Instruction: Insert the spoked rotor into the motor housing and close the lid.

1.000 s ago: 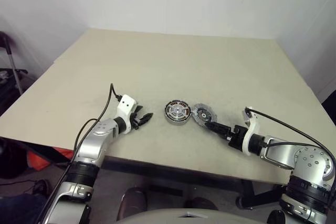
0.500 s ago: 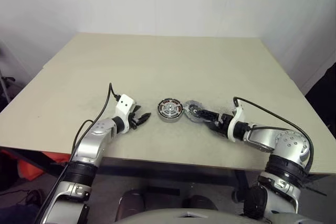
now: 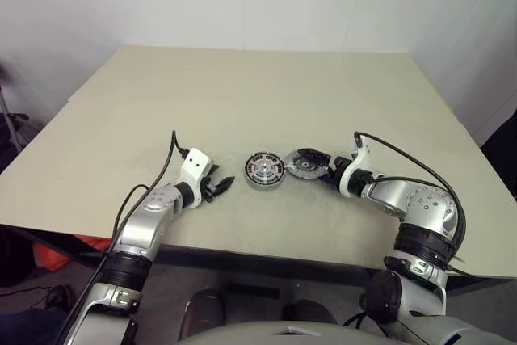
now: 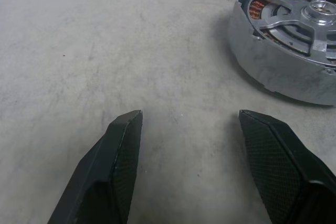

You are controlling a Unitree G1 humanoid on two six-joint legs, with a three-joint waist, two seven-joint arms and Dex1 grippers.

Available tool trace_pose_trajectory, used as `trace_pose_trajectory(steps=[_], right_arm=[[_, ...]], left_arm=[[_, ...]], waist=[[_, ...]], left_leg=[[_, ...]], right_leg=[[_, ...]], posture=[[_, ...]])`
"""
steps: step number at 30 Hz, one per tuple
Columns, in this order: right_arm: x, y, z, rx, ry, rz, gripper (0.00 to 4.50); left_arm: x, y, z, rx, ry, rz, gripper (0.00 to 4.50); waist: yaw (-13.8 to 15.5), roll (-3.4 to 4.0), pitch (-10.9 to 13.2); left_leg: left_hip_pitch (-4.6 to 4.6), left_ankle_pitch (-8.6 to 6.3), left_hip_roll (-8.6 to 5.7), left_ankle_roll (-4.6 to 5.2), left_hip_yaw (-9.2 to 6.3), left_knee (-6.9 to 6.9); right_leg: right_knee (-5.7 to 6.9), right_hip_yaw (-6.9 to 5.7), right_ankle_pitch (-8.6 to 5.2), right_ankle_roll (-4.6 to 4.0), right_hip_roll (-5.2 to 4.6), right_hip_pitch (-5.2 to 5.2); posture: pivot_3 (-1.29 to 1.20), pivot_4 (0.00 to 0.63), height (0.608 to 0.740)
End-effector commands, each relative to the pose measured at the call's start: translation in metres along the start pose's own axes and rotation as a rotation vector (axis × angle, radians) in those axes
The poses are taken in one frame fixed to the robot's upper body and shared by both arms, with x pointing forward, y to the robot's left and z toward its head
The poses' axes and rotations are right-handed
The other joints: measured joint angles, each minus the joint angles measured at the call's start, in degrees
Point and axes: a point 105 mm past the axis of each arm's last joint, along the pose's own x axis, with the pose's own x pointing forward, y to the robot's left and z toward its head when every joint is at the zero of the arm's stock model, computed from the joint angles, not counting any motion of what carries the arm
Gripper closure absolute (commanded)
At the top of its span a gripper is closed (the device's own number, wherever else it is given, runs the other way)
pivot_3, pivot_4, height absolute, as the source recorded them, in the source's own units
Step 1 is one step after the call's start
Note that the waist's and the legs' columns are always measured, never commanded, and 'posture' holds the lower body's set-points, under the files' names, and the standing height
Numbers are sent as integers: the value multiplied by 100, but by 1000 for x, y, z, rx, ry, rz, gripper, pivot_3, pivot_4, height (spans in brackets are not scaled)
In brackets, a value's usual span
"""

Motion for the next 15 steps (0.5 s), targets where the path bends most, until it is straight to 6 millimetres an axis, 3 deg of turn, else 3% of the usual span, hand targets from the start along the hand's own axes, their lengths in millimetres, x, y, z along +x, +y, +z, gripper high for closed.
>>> trace_pose_trajectory(steps=[1, 7, 11, 15], right_arm=[[5, 29, 14, -42, -60, 108, 38], [12, 70, 3, -135, 23, 249, 38], [12, 103, -20, -210, 136, 336, 38], [9, 107, -34, -290, 189, 339, 38]], left_arm=[[1, -1, 11, 43, -26, -12, 1377], [2, 3, 11, 52, -19, -6, 1377], [0, 13, 12, 57, -15, 21, 1377], [-1, 16, 9, 62, -8, 28, 1377]], waist=[[-1, 2, 1], [-2, 4, 3], [-17, 9, 6], [7, 8, 5]], left_leg=[[-3, 0, -1, 0, 0, 0], [-1, 1, -2, -1, 0, 1], [-1, 1, -1, -1, -1, 1], [-2, 0, -2, 0, -3, -1]], right_leg=[[0, 0, 0, -1, 0, -3], [-1, 0, -2, -2, -2, -1], [1, 0, -2, -2, -1, -3], [-4, 0, -1, 1, -1, 1]], posture=[[0, 0, 740], [0, 0, 740], [0, 0, 740], [0, 0, 740]])
